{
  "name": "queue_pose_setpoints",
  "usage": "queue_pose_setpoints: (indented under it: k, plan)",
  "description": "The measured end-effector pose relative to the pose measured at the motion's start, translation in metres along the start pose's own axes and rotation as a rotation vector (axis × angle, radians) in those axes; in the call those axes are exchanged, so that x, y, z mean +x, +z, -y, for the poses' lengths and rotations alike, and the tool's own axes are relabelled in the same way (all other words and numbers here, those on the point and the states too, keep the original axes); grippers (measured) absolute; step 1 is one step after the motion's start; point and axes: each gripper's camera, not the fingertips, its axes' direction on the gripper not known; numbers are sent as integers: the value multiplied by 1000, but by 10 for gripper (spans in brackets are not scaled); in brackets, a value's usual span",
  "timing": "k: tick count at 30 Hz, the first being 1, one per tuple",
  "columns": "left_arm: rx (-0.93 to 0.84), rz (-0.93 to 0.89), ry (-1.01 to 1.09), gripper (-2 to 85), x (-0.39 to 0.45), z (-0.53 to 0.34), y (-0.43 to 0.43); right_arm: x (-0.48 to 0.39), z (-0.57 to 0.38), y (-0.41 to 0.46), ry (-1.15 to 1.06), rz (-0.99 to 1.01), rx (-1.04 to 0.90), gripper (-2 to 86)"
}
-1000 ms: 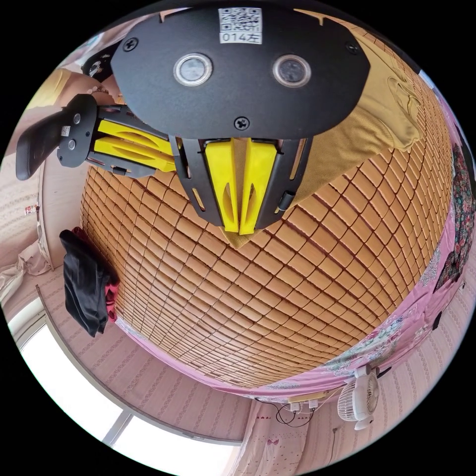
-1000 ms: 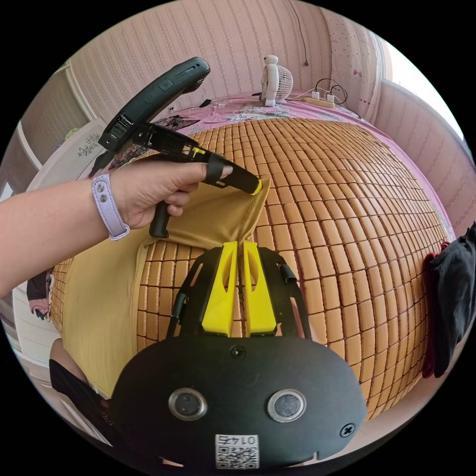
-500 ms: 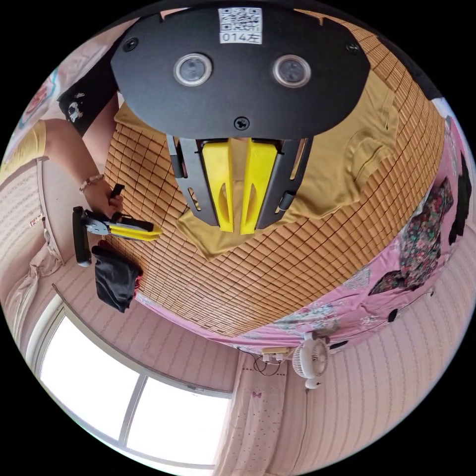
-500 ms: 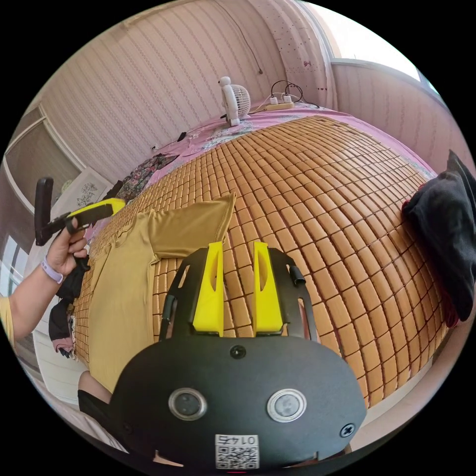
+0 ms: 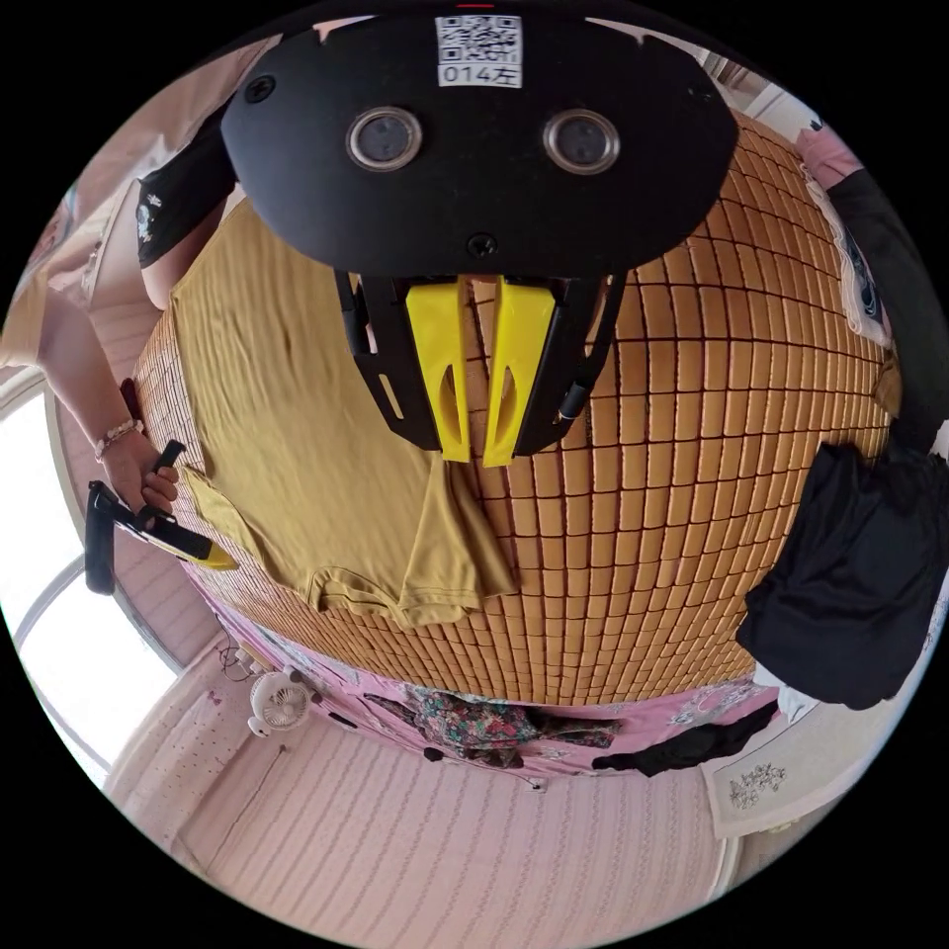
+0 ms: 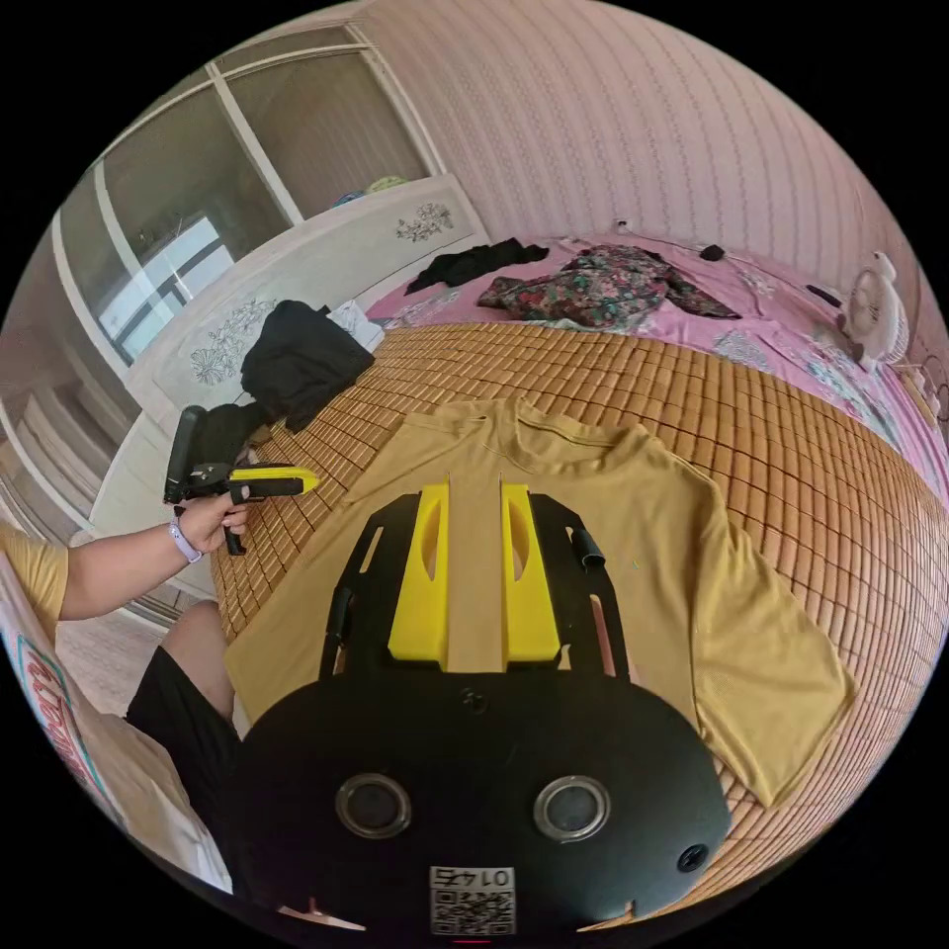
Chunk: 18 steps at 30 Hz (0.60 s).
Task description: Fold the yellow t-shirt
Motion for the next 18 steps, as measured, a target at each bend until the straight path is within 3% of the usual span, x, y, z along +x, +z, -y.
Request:
queue_pose_setpoints:
  k: [3,12,18]
  plan:
    - [59,-17,27,2,-8,34,-11,-8,46,69,-31,-12,-98,77]
    - [-5,-102,-35,-2,-36,121,-4,-14,106,199,109,-136,-210,72]
    - [-27,-31,40,-1,-37,138,-35,-33,122,226,53,-94,-166,32]
